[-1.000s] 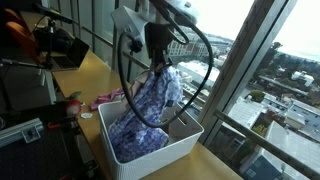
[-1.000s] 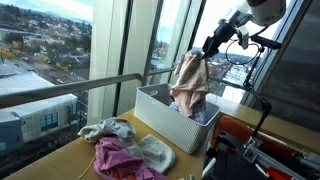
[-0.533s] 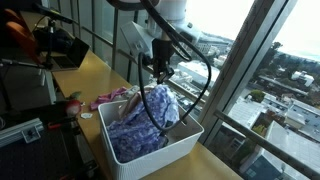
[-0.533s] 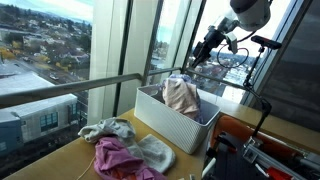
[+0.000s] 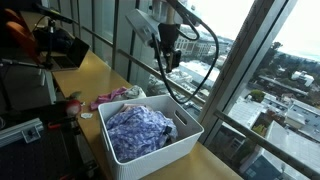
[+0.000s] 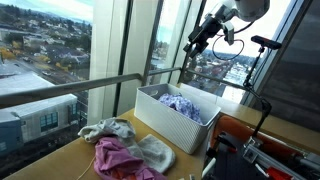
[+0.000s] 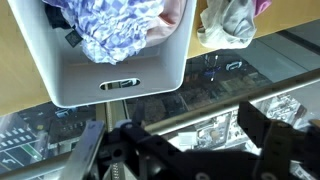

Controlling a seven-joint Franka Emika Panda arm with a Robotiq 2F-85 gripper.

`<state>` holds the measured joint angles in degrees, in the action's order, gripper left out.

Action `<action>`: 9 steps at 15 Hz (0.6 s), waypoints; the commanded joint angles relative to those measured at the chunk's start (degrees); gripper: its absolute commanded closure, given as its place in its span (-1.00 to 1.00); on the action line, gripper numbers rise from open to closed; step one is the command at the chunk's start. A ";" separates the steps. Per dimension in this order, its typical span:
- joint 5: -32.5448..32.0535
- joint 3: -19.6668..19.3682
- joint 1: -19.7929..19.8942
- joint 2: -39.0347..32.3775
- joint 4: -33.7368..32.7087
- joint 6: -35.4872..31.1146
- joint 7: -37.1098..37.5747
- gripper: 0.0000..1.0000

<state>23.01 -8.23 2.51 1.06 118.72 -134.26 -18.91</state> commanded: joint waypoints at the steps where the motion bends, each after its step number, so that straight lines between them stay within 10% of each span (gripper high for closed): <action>1: 0.15 4.67 -2.24 0.54 1.37 -1.82 0.69 -1.00; 9: -4.80 14.75 -10.11 -2.87 8.40 -12.49 0.53 -1.00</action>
<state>21.22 4.52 -6.31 -0.36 125.46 -142.38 -17.73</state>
